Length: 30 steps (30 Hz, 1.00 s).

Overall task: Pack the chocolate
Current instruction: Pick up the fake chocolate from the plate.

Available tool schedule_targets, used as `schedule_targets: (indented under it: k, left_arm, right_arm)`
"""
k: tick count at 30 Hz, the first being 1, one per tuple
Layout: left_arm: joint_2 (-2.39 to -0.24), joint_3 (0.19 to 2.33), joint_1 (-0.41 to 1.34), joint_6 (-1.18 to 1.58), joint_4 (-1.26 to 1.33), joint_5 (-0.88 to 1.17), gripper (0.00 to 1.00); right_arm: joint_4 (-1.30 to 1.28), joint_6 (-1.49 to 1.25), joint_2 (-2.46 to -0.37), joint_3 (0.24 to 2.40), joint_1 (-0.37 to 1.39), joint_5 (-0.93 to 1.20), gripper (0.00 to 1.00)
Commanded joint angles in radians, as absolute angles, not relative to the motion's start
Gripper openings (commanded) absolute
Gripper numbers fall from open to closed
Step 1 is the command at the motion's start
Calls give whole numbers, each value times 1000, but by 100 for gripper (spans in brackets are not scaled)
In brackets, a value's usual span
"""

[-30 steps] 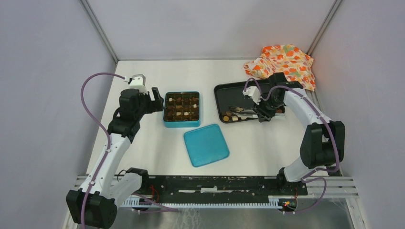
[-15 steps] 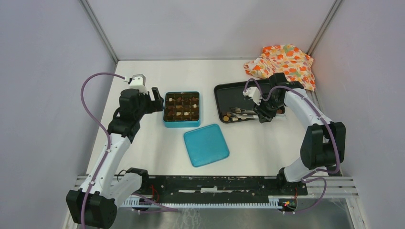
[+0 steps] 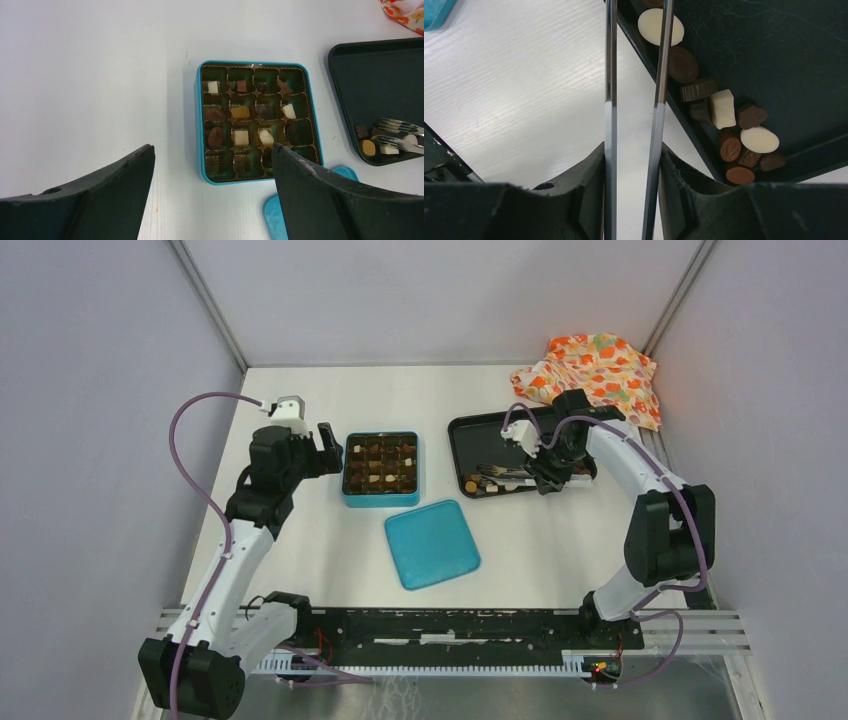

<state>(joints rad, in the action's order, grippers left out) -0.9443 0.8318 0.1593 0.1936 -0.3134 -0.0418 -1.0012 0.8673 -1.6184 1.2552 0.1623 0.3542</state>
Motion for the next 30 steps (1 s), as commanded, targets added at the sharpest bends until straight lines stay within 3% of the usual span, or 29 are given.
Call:
schedule_targets:
  k: [1, 11, 20, 30]
  left_arm:
    - [-940, 839, 163, 144, -292, -20, 92]
    - [-936, 839, 164, 145, -292, -18, 92]
    - [-933, 838, 165, 147, -292, -20, 92]
    - [-940, 838, 164, 147, -291, -21, 92]
  right_arm:
    - [-979, 846, -1630, 1323, 176, 345, 41]
    - [-974, 830, -1607, 1339, 178, 342, 17]
    - [-958, 797, -1580, 1388, 178, 370, 15]
    - [-939, 754, -1586, 1459, 214, 557, 15]
